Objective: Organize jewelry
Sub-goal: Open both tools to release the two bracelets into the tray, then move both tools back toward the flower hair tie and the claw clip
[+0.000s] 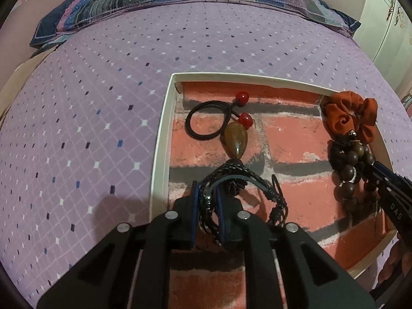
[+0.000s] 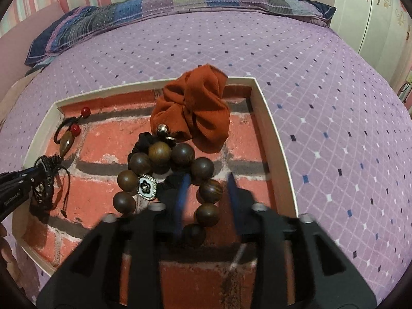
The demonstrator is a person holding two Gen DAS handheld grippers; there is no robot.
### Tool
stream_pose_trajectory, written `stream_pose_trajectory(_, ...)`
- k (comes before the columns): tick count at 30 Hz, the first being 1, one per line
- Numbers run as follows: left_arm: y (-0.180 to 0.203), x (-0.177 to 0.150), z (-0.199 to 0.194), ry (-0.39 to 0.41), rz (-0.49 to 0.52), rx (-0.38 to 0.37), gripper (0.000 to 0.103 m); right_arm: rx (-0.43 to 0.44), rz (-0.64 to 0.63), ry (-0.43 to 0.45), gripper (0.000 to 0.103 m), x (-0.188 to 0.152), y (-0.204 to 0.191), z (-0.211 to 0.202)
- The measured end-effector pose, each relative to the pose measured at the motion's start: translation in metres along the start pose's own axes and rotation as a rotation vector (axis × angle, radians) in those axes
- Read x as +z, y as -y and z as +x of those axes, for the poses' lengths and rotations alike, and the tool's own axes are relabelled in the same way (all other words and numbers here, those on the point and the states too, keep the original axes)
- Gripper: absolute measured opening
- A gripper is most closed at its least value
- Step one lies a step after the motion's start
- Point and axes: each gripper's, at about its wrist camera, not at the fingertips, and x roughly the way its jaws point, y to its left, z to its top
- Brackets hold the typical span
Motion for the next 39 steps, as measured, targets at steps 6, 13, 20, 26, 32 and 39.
stream_pose_trajectory(6, -0.002, -0.008, -0.035, 0.052, 0.001, -0.058, 0.06, 0.147, 0.059, 0.084, 0.085, -0.005, 0.016, -0.032)
stream_pose_trajectory(13, -0.009, -0.028, -0.093, 0.158, 0.016, -0.077, 0.075, 0.343, 0.095, 0.185, 0.096, -0.007, 0.022, -0.087)
stream_pose_trajectory(20, -0.018, -0.054, -0.157, 0.274, 0.021, -0.09, 0.085, 0.272, 0.008, 0.294, 0.099, -0.013, 0.017, -0.168)
stream_pose_trajectory(26, -0.023, -0.091, -0.189, 0.33, 0.034, -0.049, 0.088, 0.186, -0.014, 0.331, 0.099, -0.049, 0.023, -0.205)
stream_pose_trajectory(32, -0.021, -0.126, -0.206, 0.351, 0.053, -0.025, 0.088, 0.088, -0.014, 0.355, 0.099, -0.092, 0.029, -0.222)
stream_pose_trajectory(39, -0.02, -0.167, -0.207, 0.357, 0.053, -0.002, 0.089, -0.058, -0.044, 0.417, 0.099, -0.142, 0.021, -0.232)
